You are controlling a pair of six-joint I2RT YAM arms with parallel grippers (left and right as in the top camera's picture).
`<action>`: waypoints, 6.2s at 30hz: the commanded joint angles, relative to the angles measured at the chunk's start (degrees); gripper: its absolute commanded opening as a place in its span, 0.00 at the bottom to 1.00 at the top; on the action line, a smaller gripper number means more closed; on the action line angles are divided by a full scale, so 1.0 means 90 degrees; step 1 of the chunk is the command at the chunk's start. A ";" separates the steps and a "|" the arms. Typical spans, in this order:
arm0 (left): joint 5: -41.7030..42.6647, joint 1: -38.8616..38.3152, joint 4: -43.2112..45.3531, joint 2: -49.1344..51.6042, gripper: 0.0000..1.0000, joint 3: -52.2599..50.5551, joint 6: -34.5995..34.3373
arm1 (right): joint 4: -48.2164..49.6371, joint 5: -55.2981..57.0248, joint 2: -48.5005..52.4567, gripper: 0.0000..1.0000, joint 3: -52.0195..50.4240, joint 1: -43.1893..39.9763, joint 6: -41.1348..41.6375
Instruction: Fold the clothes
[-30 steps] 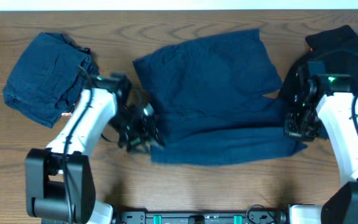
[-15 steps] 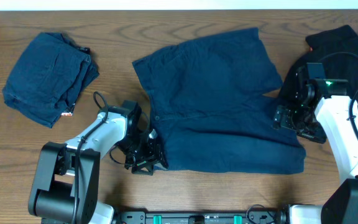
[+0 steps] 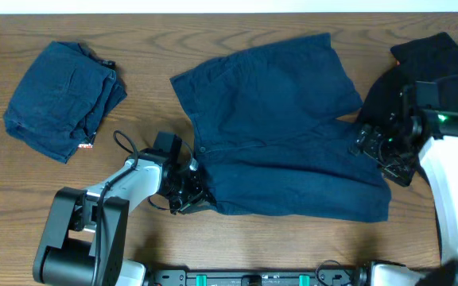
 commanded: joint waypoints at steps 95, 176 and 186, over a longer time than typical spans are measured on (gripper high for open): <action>-0.6309 -0.1173 0.0444 -0.6829 0.06 -0.0784 -0.2157 | 0.3881 -0.0464 -0.2181 0.01 -0.0211 0.0367 -0.0097; -0.4609 0.0279 0.2511 -0.3050 0.06 -0.0755 -0.1586 | 0.3859 -0.1552 0.3653 0.26 0.0262 0.1851 0.2509; -0.4609 0.0279 0.2511 -0.3050 0.06 -0.0755 -0.1586 | 0.3653 -0.1307 0.3050 0.14 0.0262 0.1732 0.2205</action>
